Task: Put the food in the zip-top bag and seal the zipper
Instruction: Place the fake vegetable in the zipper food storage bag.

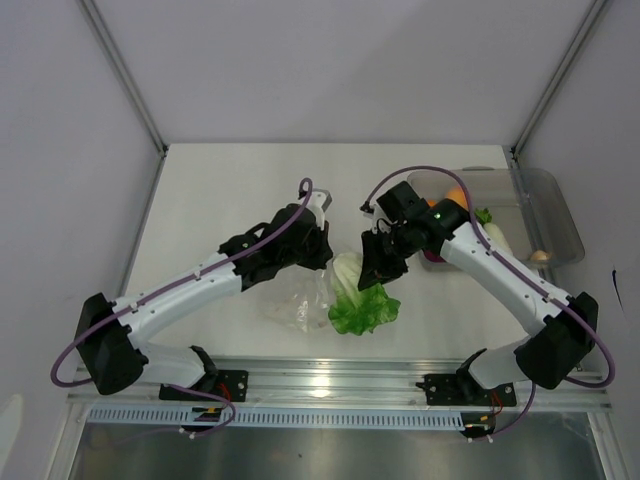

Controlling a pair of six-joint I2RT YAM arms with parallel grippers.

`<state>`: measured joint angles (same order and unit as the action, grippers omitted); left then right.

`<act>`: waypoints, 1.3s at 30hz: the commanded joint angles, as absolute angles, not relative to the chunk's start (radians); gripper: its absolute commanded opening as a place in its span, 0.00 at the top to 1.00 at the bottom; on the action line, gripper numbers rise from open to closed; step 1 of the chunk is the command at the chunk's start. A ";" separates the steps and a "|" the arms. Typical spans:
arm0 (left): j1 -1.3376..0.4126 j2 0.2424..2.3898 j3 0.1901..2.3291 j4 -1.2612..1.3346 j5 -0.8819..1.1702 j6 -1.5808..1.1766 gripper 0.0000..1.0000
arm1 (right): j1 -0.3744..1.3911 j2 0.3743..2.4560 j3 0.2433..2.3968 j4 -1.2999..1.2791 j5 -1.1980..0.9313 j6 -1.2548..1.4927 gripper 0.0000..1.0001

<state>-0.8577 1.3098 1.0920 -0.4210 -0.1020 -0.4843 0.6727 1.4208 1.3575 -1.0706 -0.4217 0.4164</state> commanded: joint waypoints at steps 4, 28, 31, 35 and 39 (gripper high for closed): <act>-0.862 1.321 1.118 -0.382 -0.061 -0.460 0.99 | 0.701 1.414 1.431 -1.158 -0.413 0.341 1.00; -0.905 1.174 0.922 -0.226 0.002 -0.520 1.00 | 0.491 1.470 1.269 -0.666 -0.816 0.846 1.00; -0.933 1.152 0.897 -0.218 -0.086 -0.541 0.99 | 0.440 1.422 1.183 -0.545 -0.822 0.989 1.00; -0.951 1.152 0.902 -0.261 -0.152 -0.601 0.99 | 0.372 1.359 1.125 -0.499 -0.781 1.045 1.00; -0.965 1.169 0.913 -0.256 -0.114 -0.609 1.00 | 0.345 1.367 1.104 -0.422 -0.799 1.063 1.00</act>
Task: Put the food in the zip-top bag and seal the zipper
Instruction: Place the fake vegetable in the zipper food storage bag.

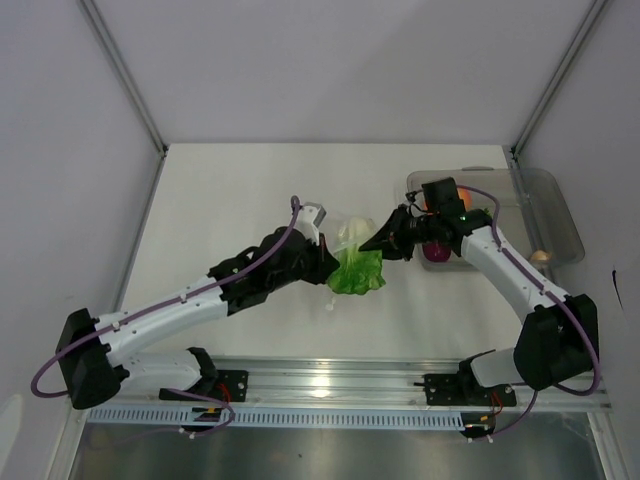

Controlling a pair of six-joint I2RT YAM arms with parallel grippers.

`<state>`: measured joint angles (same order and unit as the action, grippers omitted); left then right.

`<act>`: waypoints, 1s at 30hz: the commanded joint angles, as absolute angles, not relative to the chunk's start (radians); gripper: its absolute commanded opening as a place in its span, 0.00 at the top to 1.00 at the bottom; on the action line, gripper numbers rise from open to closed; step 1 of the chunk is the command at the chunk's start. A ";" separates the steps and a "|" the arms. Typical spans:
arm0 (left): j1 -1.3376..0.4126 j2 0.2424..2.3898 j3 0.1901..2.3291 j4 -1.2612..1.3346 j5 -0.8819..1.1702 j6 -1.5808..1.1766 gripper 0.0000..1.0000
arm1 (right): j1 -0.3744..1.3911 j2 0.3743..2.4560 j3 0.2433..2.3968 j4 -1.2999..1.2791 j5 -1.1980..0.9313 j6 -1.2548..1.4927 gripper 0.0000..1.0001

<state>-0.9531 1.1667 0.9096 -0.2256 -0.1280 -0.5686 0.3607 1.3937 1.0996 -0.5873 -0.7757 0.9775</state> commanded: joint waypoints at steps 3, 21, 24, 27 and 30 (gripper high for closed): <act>-0.971 1.204 0.957 -0.287 -0.092 -0.611 0.99 | 0.347 1.365 1.106 -0.361 -0.776 1.059 1.00; -0.960 1.258 1.134 -0.281 0.209 -0.693 0.99 | 0.587 1.319 1.023 -0.321 -0.322 0.848 0.98; -0.943 1.246 1.109 -0.249 0.248 -0.735 0.99 | 0.591 1.299 0.970 -0.232 -0.354 0.865 0.96; -0.902 1.224 1.056 -0.196 0.304 -0.794 1.00 | 0.589 1.266 0.908 -0.082 -0.462 0.890 0.96; -0.873 1.200 1.020 -0.196 0.308 -0.805 0.99 | 0.591 1.191 0.859 0.007 -0.494 0.884 0.94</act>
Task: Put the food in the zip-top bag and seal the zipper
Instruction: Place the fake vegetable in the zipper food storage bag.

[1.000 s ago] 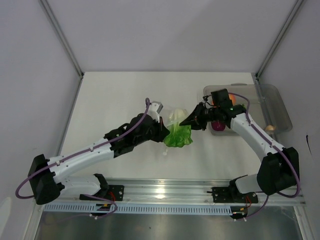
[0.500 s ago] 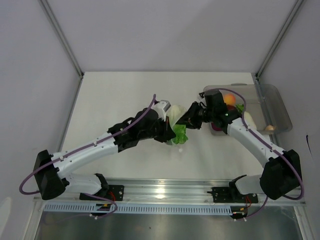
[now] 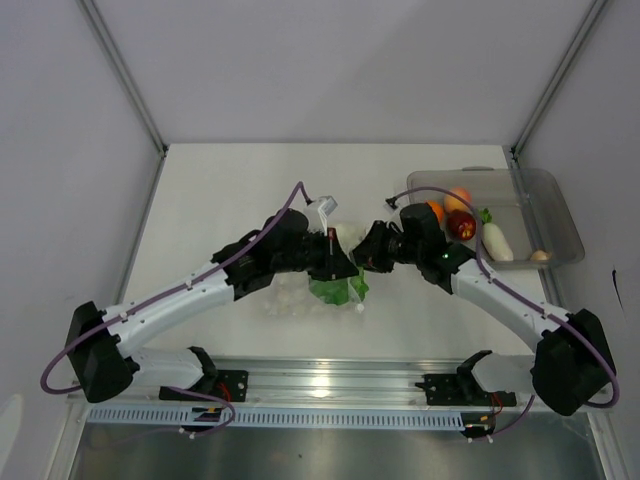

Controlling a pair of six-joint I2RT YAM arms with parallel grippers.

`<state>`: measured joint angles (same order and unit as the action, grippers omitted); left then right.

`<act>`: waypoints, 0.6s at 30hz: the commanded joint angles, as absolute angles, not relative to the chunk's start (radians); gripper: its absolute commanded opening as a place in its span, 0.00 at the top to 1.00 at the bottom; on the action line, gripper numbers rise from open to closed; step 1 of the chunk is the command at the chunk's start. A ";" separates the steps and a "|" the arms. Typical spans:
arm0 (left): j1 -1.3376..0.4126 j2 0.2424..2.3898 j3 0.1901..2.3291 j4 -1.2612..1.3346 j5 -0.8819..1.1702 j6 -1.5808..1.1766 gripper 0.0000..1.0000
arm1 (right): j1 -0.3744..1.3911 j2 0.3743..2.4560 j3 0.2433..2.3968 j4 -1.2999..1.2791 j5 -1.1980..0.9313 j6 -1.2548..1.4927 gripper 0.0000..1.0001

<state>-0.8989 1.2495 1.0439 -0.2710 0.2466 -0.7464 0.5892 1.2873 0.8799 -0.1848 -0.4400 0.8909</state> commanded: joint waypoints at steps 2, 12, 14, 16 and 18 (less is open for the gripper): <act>-0.854 1.189 1.006 -0.195 0.313 -0.807 0.99 | 0.588 1.164 0.839 0.054 -0.515 0.870 0.93; -0.813 1.190 0.959 -0.120 0.370 -0.851 1.00 | 0.603 1.123 0.773 0.081 -0.586 0.815 0.84; -0.815 1.209 0.959 -0.057 0.423 -0.891 0.99 | 0.627 1.137 0.767 0.106 -0.531 0.825 0.80; -0.815 1.223 0.962 -0.020 0.454 -0.929 0.99 | 0.656 1.156 0.768 0.135 -0.493 0.857 0.77; -0.815 1.241 0.965 -0.006 0.477 -0.943 0.99 | 0.681 1.204 0.796 0.111 -0.451 0.858 0.76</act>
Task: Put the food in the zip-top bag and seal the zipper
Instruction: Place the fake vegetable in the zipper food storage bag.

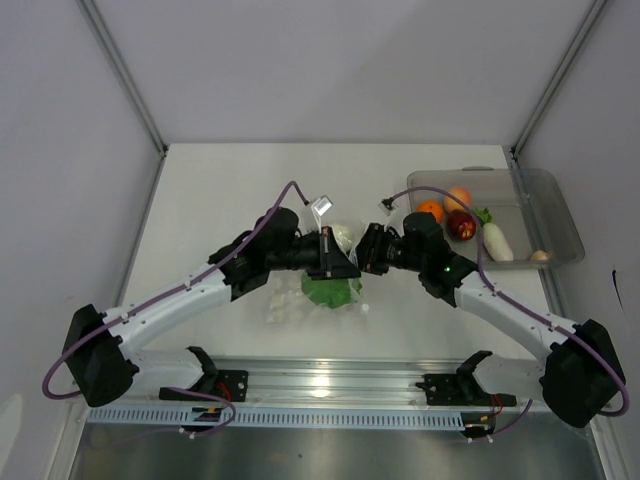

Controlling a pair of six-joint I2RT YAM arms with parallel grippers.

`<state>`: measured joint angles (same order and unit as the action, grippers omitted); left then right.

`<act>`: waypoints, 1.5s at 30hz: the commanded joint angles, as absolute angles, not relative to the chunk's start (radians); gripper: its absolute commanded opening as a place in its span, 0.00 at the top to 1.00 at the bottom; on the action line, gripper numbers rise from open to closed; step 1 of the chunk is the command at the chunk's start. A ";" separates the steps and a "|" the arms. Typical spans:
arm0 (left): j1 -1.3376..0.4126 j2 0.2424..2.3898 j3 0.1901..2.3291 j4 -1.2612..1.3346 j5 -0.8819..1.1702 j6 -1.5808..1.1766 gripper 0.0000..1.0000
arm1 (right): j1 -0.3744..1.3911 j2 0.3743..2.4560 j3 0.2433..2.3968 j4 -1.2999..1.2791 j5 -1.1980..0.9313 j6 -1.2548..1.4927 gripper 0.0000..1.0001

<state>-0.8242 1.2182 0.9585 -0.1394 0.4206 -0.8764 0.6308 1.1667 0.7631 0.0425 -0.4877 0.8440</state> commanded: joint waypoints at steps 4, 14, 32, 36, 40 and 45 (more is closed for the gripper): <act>-0.813 1.235 0.956 -0.017 0.465 -0.939 0.99 | 0.732 1.244 0.909 -0.114 -0.381 0.769 0.67; -0.787 1.189 0.899 -0.009 0.457 -0.942 0.99 | 0.729 1.213 1.023 -0.426 -0.310 0.681 0.35; -0.762 1.250 0.871 -0.043 0.442 -0.844 0.99 | 0.696 1.100 1.143 -0.733 -0.216 0.611 0.36; -0.762 1.270 0.874 -0.098 0.439 -0.798 1.00 | 0.683 1.108 1.123 -0.732 -0.221 0.591 0.47; -0.762 1.267 0.848 -0.100 0.440 -0.798 1.00 | 0.683 1.080 1.101 -0.667 -0.258 0.609 0.47; -0.762 1.252 0.856 -0.095 0.462 -0.793 1.00 | 0.655 1.049 1.109 -0.629 -0.255 0.607 0.38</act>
<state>-0.7692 1.2736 0.8570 -0.0917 0.4614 -0.8276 0.6712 1.0935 1.0904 -0.7174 -0.2226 0.6094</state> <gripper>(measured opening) 0.005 0.605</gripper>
